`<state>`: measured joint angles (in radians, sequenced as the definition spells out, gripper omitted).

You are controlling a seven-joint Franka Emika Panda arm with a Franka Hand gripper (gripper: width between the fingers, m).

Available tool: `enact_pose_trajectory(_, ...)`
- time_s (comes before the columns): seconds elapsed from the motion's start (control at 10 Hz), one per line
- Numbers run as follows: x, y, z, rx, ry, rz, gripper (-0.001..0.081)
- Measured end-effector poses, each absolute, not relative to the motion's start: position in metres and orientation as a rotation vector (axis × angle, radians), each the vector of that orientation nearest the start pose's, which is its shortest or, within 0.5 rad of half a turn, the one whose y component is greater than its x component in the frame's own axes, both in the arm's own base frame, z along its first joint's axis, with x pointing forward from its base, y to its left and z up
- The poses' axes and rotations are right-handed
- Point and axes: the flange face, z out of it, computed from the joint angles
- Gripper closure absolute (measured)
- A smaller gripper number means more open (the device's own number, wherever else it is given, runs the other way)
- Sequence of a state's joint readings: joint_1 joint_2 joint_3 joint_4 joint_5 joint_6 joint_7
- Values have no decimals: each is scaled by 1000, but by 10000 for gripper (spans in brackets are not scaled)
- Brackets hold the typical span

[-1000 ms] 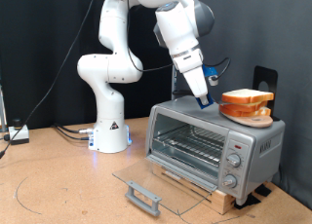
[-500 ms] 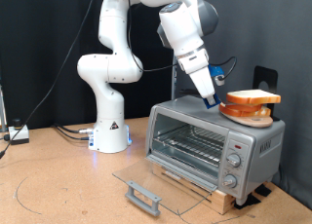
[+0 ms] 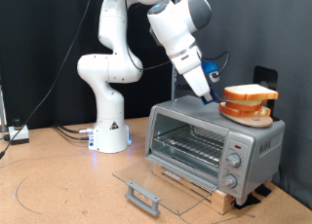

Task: Make a piece of toast with the oven

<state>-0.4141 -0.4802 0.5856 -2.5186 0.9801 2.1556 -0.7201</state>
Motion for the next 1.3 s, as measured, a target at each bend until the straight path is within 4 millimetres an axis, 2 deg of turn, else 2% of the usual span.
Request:
enact_pose_trajectory(0.4,413,80,444,-2563,-389,-393,395)
enact_pose_trajectory(0.7,410,76,444,-2571,-391,-387,395)
enact_pose_trajectory(0.8,408,69,445,-2558,-409,-388,395)
enact_pose_trajectory(1.1,395,27,450,-2550,-468,-434,395)
enact_pose_trajectory(1.3,386,-4,453,-2575,-439,-453,395)
